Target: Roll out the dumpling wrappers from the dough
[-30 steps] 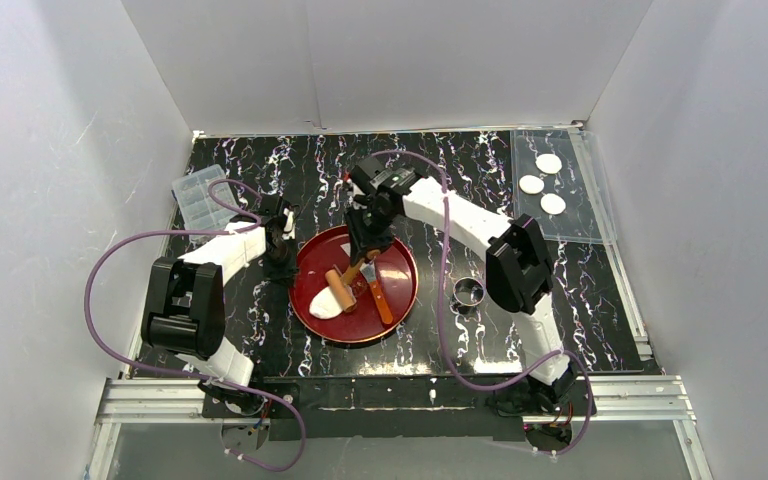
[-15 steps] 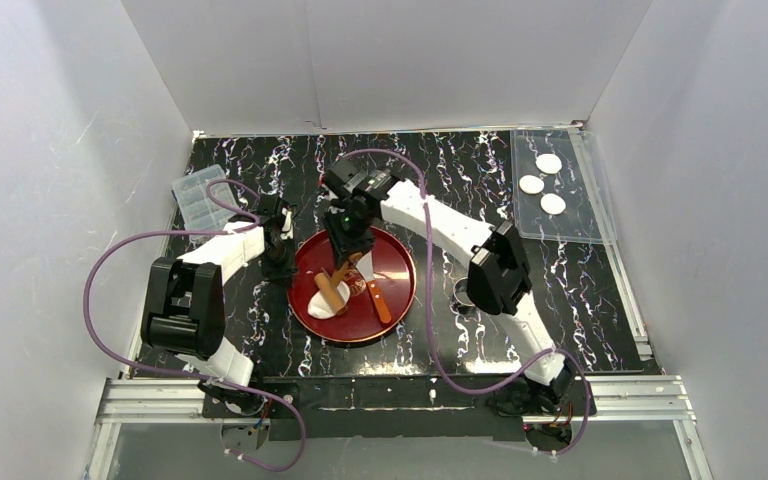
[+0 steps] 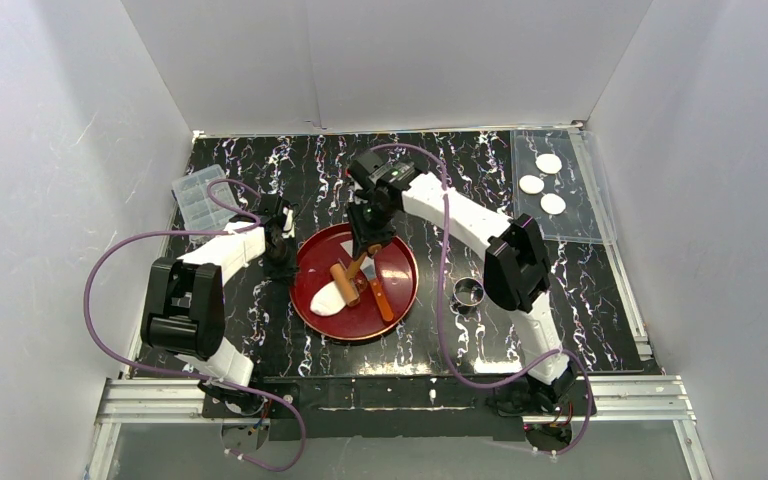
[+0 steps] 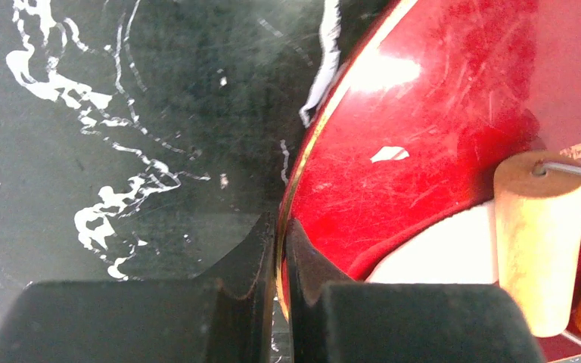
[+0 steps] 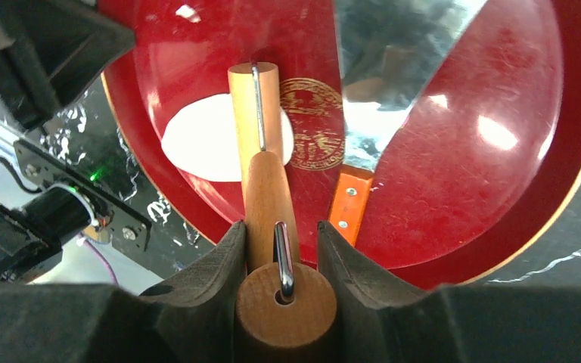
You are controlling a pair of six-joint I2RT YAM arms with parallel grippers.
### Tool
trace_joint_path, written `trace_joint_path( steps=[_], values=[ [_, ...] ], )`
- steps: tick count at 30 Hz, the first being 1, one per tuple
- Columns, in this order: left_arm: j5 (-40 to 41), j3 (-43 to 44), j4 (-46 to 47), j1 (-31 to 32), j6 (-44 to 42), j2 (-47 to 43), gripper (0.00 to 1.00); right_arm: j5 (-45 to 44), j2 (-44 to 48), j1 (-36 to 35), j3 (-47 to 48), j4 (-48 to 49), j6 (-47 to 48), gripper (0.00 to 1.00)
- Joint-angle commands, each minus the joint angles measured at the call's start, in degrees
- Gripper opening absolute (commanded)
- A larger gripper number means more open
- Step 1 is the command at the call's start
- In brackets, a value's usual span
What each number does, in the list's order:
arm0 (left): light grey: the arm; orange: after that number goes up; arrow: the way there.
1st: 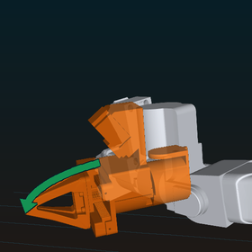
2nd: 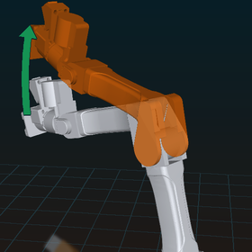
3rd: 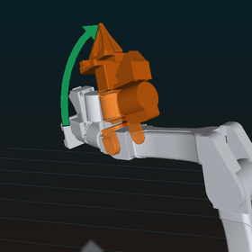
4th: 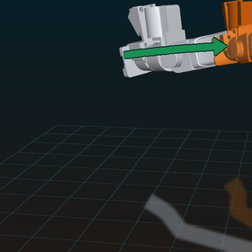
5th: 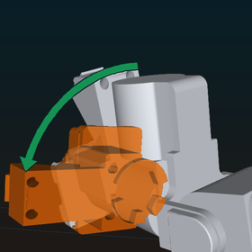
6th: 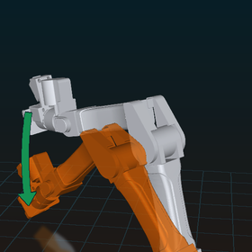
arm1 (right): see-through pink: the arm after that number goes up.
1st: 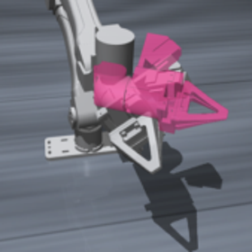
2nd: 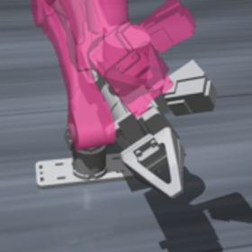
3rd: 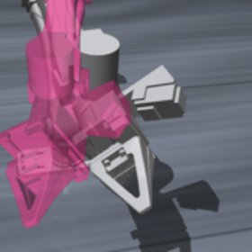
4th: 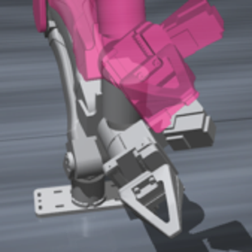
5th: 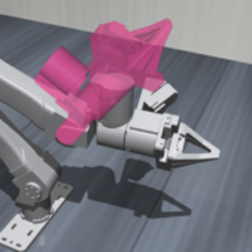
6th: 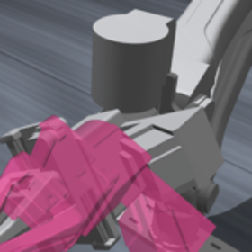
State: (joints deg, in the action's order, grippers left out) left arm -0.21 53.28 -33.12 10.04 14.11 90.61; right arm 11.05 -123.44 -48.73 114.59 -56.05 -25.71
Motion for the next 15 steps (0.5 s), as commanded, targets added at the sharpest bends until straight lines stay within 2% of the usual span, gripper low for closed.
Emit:
trace_joint_path(
  steps=[1, 7, 15],
  values=[
    [2.7, 0.8, -0.7, 0.1, -0.3, -4.2, 0.00, -20.9, -5.2, 5.3, -4.1, -7.4, 6.4, 0.01],
    [2.6, 0.4, -0.2, 0.1, -0.4, -4.8, 0.00, -18.4, -6.3, 3.3, -2.9, -6.8, 5.8, 0.01],
    [2.5, 0.8, -0.5, 0.1, -0.3, -3.7, 0.00, -9.3, -10.2, -5.7, 8.7, -6.7, 4.7, 0.01]
  ],
)
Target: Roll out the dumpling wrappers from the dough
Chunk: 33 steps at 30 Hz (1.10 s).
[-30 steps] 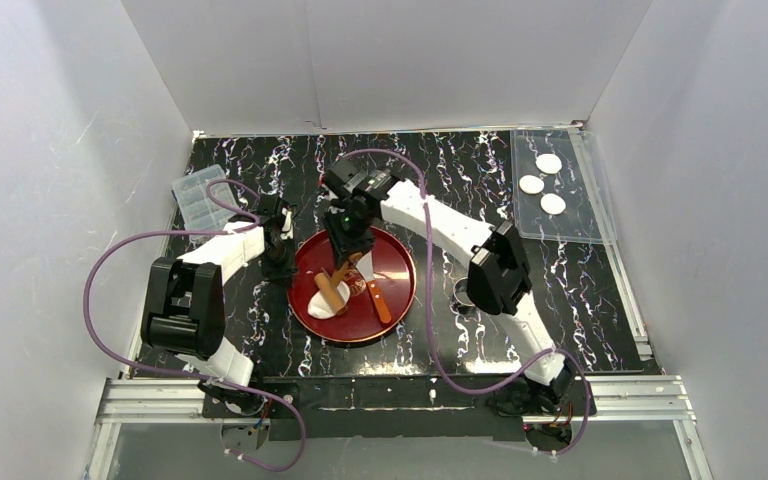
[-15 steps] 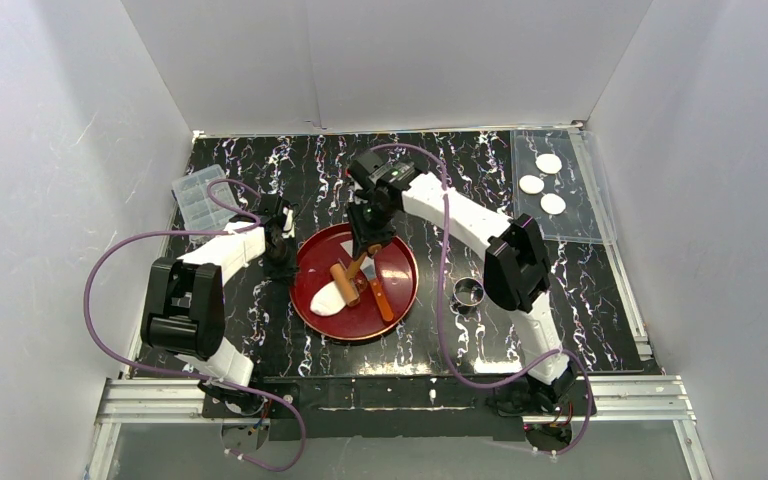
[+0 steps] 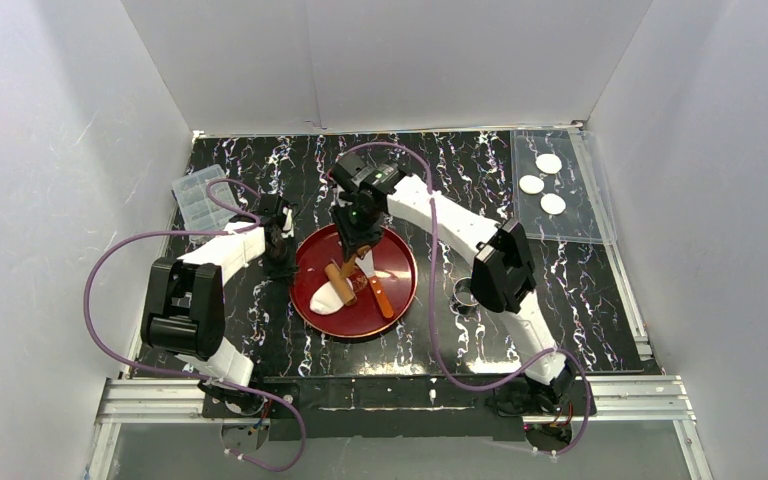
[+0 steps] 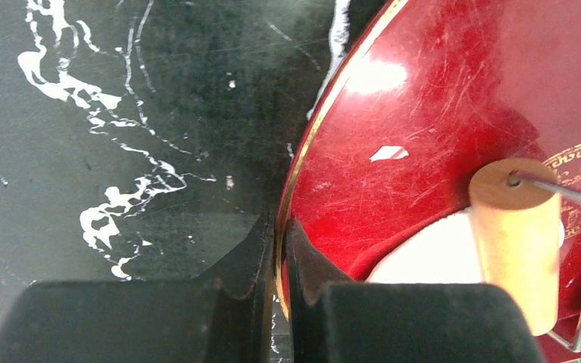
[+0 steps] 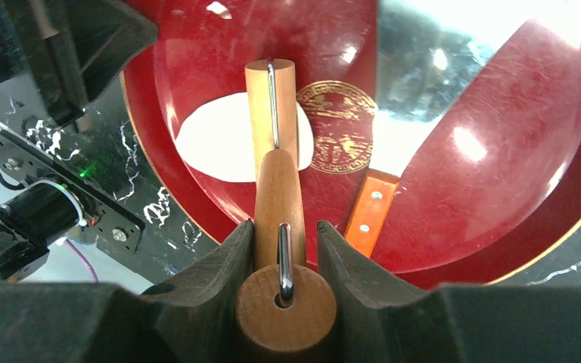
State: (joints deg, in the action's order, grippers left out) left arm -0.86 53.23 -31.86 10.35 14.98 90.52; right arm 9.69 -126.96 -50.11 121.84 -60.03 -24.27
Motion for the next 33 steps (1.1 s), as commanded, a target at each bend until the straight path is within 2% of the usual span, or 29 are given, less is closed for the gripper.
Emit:
trace_joint_path(
  steps=[1, 5, 10, 12, 17, 23, 26, 29, 33],
  values=[
    [3.1, 0.9, -1.7, -0.3, -1.2, -3.7, 0.00, -6.9, -6.6, -4.3, 1.4, -2.5, 3.0, 0.01],
    [3.2, 0.8, -1.7, -0.2, -1.2, -4.1, 0.00, -9.3, -4.5, -2.2, -5.0, -1.9, 3.4, 0.01],
    [3.1, 0.6, -1.6, -0.2, -1.2, -4.5, 0.00, -14.3, 0.9, 4.9, -16.7, 1.0, 4.0, 0.01],
    [3.0, 0.6, -1.5, -0.3, -1.2, -4.4, 0.00, -15.4, 1.4, 6.3, -18.0, 1.0, 4.8, 0.01],
    [3.4, 0.7, -1.6, -0.3, -1.2, -4.1, 0.00, -13.2, 1.0, 5.9, -14.9, -0.5, 5.2, 0.01],
    [3.4, 0.2, -1.4, -0.3, -1.3, -4.7, 0.00, -11.1, 2.4, 6.2, -2.7, -4.1, 5.2, 0.01],
    [3.4, 0.5, -1.6, -0.3, -1.3, -4.5, 0.00, -5.9, 4.5, 6.3, 1.7, -3.6, 5.2, 0.01],
    [3.2, 0.7, -1.5, -0.3, -1.3, -4.5, 0.00, 1.2, 7.1, 6.3, 2.1, -1.6, 3.5, 0.01],
    [3.1, 0.7, -1.5, -0.3, -1.2, -4.5, 0.00, 5.8, 9.9, 6.3, -2.2, 1.7, 1.0, 0.01]
  ],
)
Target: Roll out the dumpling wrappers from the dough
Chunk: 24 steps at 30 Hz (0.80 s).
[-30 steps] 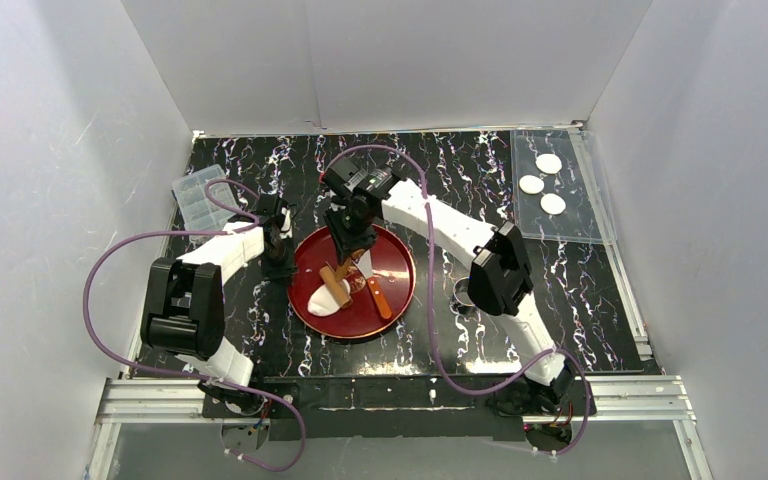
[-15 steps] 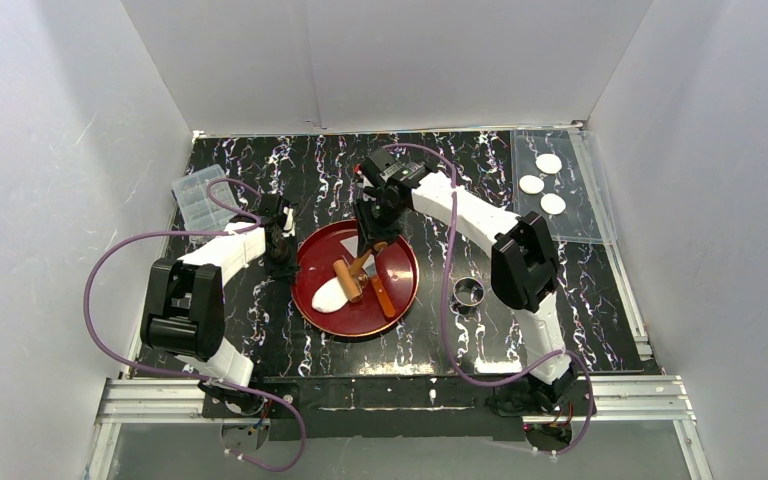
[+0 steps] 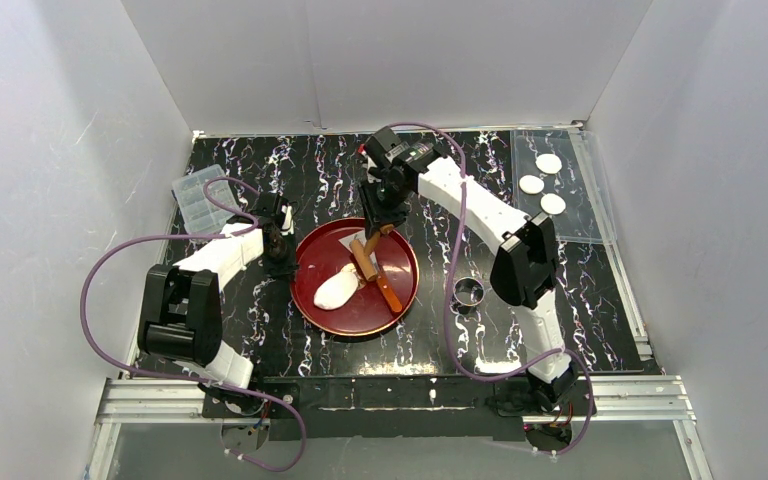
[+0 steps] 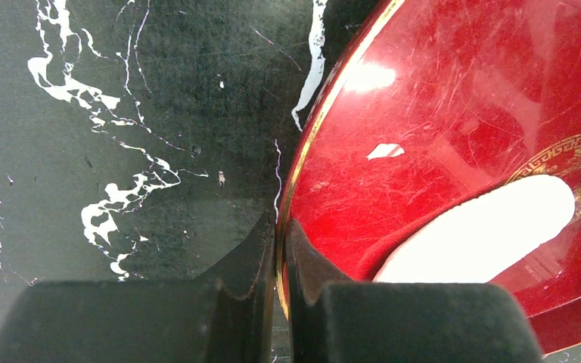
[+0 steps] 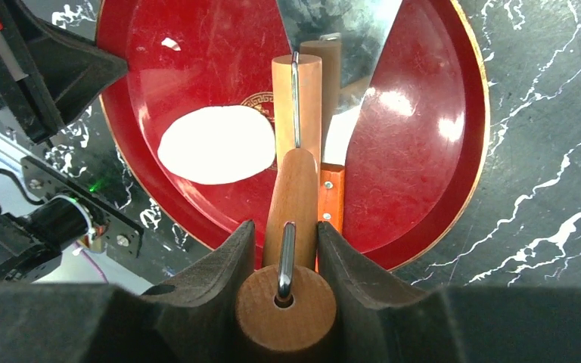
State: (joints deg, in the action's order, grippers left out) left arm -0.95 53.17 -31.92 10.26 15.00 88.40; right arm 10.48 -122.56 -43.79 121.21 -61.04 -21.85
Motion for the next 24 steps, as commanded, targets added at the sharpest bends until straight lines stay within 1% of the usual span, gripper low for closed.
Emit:
trace_joint_path(
  steps=[1, 5, 10, 18, 24],
  values=[
    [3.1, 0.8, -1.5, -0.2, -1.2, -2.4, 0.00, 5.9, 6.0, 0.0, -2.8, 3.4, -1.9, 0.01],
    [3.0, 0.9, -1.5, -0.2, -1.1, -2.0, 0.00, 9.2, 7.1, -1.8, -6.7, 6.8, -3.3, 0.01],
    [2.6, 0.8, -1.5, -0.2, -1.1, -1.8, 0.00, 12.3, 4.9, -4.8, -6.5, 8.3, -4.5, 0.01],
    [2.7, 1.0, -1.6, -0.2, -1.1, -1.6, 0.00, 13.2, 0.4, -6.7, -6.2, 10.2, -6.7, 0.01],
    [2.7, 1.0, -1.7, -0.2, -1.1, -1.6, 0.00, 11.3, -2.6, -7.6, -9.2, 9.6, -6.5, 0.01]
  ],
)
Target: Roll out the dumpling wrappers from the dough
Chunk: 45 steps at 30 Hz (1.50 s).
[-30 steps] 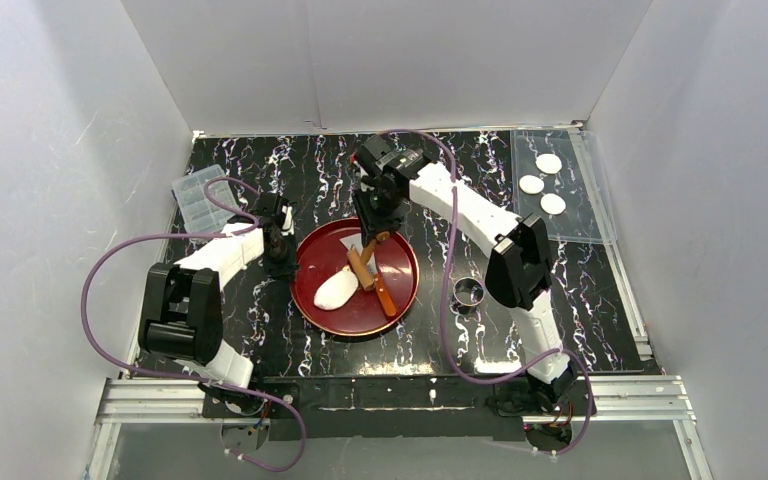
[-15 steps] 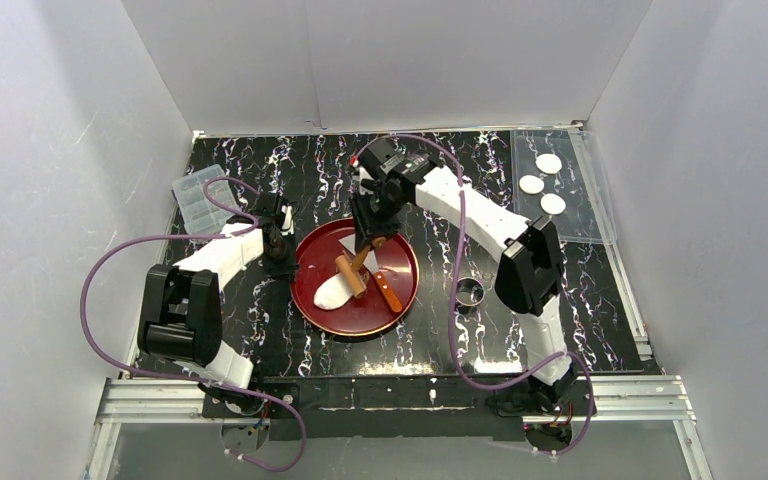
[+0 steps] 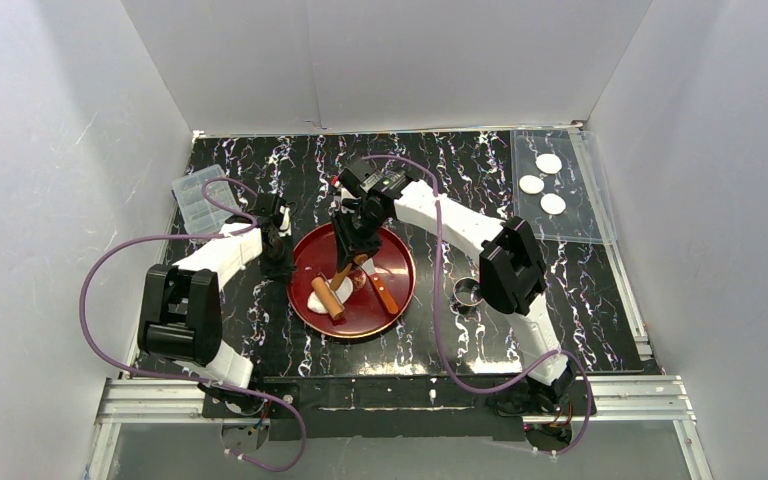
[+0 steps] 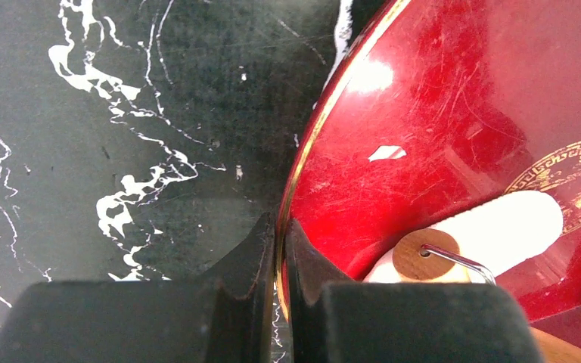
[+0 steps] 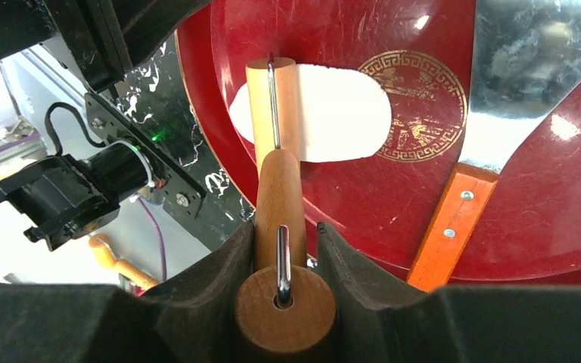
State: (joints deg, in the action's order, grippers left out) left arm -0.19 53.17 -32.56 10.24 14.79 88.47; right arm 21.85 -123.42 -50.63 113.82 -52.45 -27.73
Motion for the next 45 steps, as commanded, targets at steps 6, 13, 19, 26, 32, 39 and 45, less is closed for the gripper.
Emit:
trace_joint_path(
  steps=[6, 13, 19, 26, 32, 39, 45],
  values=[
    [1.8, 1.1, -0.9, -0.1, -0.9, -1.6, 0.00, -0.6, -1.7, -1.6, -7.3, 2.4, -0.7, 0.01],
    [1.9, 1.3, -0.9, -0.1, -1.0, -1.2, 0.00, -0.1, -0.2, -1.5, 1.1, -0.1, 1.6, 0.01],
    [1.2, -0.8, -0.3, -0.2, 0.4, -0.5, 0.00, -2.5, 4.4, -1.5, 9.5, -1.4, 2.3, 0.01],
    [0.5, -1.5, -0.2, -0.5, 2.6, 2.8, 0.00, -2.6, 7.0, -1.6, -0.2, 4.2, -6.5, 0.01],
    [0.2, -2.2, 0.6, -0.7, 2.7, 3.5, 0.00, 2.7, 3.5, -1.4, -2.7, 6.8, -8.8, 0.01],
    [0.6, -2.1, 0.6, -0.9, 2.4, 4.1, 0.00, 2.8, 0.5, -1.3, -6.3, 7.0, -9.3, 0.01],
    [1.0, -0.6, -0.3, -0.9, 2.4, 4.7, 0.00, 0.6, -1.1, -1.3, -8.9, 7.1, -8.1, 0.01]
  ],
)
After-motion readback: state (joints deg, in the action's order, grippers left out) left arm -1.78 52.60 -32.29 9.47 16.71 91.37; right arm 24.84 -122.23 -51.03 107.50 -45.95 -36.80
